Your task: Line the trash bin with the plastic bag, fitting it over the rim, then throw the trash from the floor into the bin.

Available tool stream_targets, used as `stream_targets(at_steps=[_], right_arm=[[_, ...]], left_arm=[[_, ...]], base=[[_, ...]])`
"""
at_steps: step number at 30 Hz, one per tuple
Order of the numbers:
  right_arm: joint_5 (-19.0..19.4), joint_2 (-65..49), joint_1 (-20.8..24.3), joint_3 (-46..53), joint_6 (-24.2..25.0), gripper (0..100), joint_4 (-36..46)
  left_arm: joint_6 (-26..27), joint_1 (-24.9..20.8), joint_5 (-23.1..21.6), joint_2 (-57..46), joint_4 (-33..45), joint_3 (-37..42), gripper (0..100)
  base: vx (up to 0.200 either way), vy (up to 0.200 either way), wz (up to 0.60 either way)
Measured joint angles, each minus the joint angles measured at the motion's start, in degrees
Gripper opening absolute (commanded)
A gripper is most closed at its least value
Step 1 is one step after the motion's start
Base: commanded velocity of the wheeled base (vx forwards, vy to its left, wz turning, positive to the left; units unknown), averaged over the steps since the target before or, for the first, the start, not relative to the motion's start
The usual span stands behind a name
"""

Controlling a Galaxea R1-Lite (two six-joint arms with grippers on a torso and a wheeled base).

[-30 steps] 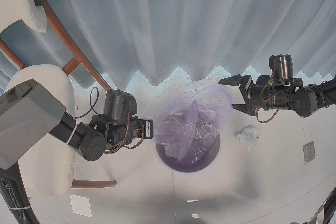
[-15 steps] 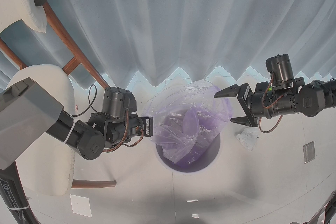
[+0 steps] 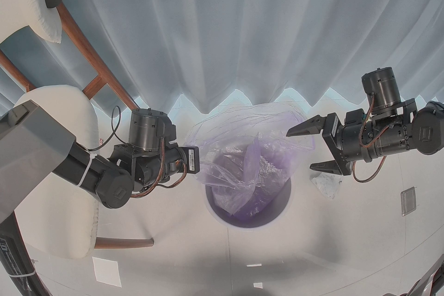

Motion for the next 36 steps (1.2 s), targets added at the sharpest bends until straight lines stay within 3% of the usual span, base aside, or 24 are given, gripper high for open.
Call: stream_targets(at_steps=[13, 21, 30, 31, 36], right_arm=[[-3.91, 8.83, 5.24, -8.98, 0.35, 100, -0.34], [-6.85, 15.65, 5.81, -16.20, 0.46, 100, 0.35], [-7.40, 20.85, 5.88, -22.08, 0.50, 100, 1.26], [-7.94, 21.36, 5.88, -22.77, 0.55, 0, 1.78], [-10.29, 22.53, 5.52, -24.87, 0.55, 0, 4.51]], left_arm=[[1.34, -0.60, -0.16, -2.04, -0.01, 1.62, 0], [2.40, -0.43, -0.24, -3.36, -0.09, 2.93, 0], [2.52, -0.32, -0.27, -4.79, -0.11, 3.06, 0], [2.55, -0.24, -0.24, -4.88, -0.11, 3.06, 0], [2.79, 0.26, -0.24, -5.10, -0.11, 3.12, 0]], base=[[0.000, 0.000, 0.00], [0.000, 0.000, 0.00], [0.000, 0.000, 0.00], [0.000, 0.000, 0.00], [0.000, 0.000, 0.00]])
